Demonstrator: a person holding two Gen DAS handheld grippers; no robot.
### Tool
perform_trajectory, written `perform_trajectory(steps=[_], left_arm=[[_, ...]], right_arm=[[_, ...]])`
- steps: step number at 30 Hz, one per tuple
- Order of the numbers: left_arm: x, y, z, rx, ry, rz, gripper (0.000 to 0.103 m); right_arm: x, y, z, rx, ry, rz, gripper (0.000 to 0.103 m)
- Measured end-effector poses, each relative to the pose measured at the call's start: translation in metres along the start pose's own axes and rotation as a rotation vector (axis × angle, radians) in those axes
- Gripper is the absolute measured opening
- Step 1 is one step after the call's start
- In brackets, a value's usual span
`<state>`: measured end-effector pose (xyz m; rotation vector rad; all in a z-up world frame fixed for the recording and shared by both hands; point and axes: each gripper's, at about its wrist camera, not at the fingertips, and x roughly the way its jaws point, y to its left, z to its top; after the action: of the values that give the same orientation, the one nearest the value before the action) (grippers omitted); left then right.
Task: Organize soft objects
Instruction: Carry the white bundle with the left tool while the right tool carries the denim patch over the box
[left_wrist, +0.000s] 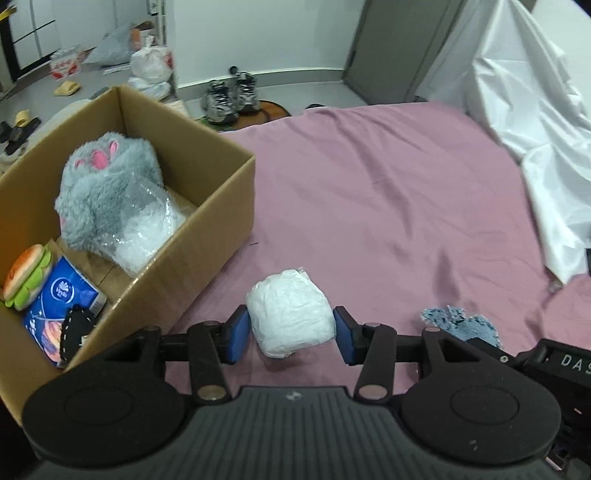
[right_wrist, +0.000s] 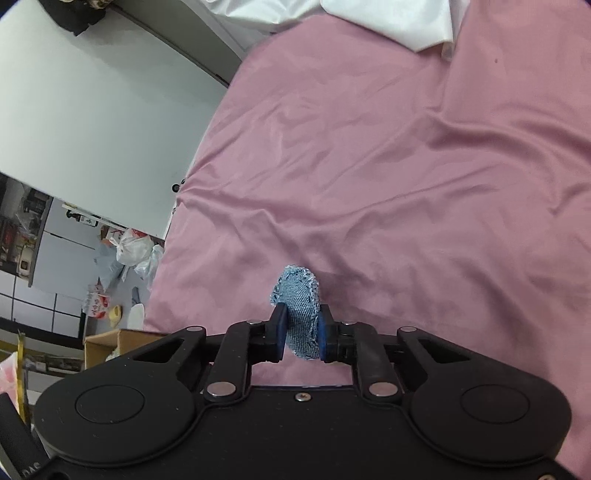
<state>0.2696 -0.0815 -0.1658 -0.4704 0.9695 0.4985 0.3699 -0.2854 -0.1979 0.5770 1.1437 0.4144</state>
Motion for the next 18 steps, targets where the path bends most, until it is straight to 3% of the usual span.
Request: perform_trajectory(steps=[18], left_arm=[[-0.059,0.021,0.006,0.108,-0.007,-0.124,0.047]], right_arm=[[-0.062,0.053,-0.026,-0.141,-0.129,0.022,0.017]])
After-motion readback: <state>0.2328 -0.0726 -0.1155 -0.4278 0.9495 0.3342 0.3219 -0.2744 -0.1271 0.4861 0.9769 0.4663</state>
